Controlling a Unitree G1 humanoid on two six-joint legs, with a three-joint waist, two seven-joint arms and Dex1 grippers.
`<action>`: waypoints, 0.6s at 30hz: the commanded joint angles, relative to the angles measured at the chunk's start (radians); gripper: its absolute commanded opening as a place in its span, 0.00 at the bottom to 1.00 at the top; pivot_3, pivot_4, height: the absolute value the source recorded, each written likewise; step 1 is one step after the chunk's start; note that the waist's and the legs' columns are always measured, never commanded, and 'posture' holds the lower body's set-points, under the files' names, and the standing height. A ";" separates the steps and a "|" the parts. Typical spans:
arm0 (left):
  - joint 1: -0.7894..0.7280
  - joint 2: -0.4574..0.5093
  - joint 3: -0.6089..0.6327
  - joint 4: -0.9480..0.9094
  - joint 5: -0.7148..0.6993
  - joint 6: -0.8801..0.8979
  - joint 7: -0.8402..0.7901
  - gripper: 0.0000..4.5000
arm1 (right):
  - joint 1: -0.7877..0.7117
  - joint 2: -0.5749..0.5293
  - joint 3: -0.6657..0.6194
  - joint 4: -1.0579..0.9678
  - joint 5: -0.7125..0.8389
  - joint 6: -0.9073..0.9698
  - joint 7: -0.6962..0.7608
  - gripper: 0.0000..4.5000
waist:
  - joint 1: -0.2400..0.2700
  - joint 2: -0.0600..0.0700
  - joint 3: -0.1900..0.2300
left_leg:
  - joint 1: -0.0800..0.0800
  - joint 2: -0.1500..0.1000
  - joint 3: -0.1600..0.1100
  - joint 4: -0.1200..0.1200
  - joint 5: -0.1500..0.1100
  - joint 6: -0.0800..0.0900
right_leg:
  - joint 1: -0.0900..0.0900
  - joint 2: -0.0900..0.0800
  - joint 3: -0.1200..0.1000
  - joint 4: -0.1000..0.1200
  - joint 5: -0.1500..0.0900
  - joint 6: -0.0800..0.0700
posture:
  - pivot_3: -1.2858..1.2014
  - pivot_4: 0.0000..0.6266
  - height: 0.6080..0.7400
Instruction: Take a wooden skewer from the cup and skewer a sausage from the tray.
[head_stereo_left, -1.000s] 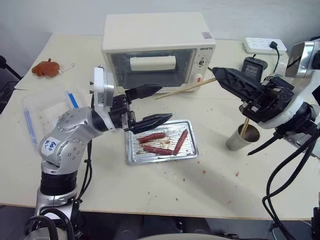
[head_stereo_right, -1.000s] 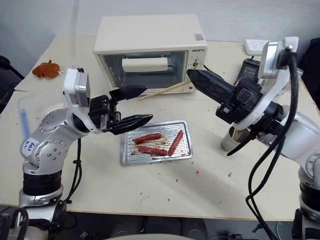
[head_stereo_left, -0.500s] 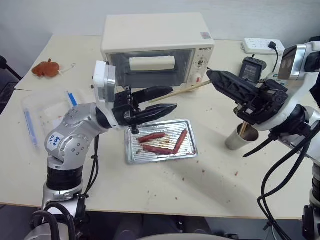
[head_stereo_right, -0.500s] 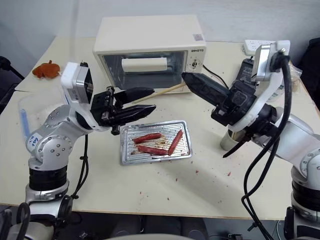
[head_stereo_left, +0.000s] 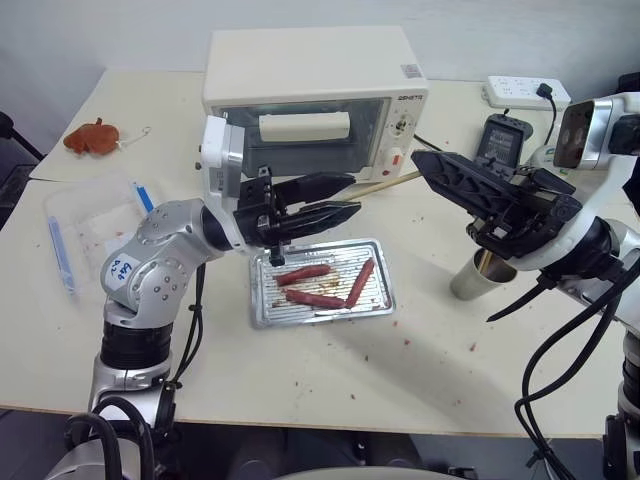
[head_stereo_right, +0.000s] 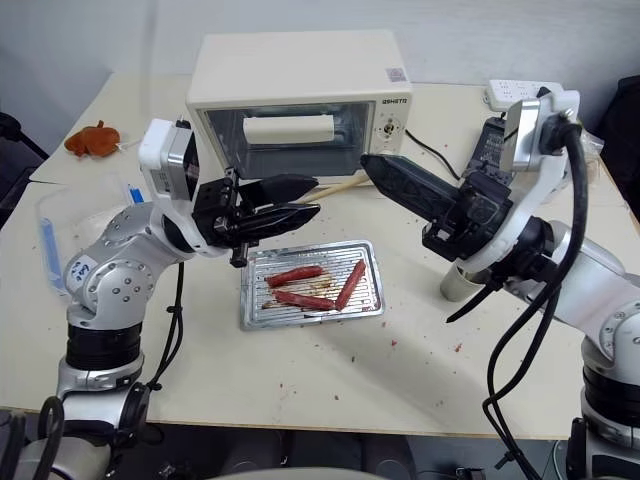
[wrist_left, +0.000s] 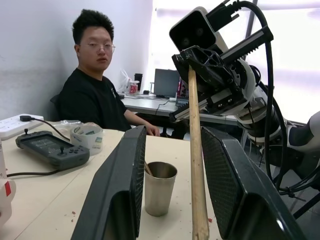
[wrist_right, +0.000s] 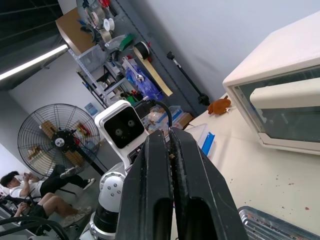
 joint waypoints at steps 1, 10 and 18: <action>-0.017 -0.011 0.012 -0.014 -0.003 -0.023 0.004 0.39 | -0.012 0.015 -0.046 -0.015 0.018 -0.008 0.010 0.00 | 0.000 0.000 0.000 | 0.000 0.000 0.000 0.000 0.000 0.000 | 0.000 0.000 0.000 0.000 0.000 0.000 | 0.52 0.24 1.00; -0.012 -0.028 0.011 -0.028 -0.019 -0.017 0.013 0.21 | -0.018 0.026 -0.055 -0.010 0.018 -0.010 0.001 0.00 | 0.000 0.000 0.000 | 0.000 0.000 0.000 0.000 0.000 0.000 | 0.000 0.000 0.000 0.000 0.000 0.000 | 0.52 0.24 1.00; -0.017 -0.035 0.015 -0.026 -0.027 -0.012 0.027 0.00 | -0.017 0.048 -0.066 -0.019 0.018 -0.013 -0.012 0.00 | 0.000 0.000 0.000 | 0.000 0.000 0.000 0.000 0.000 0.000 | 0.000 0.000 0.000 0.000 0.000 0.000 | 0.52 0.24 1.00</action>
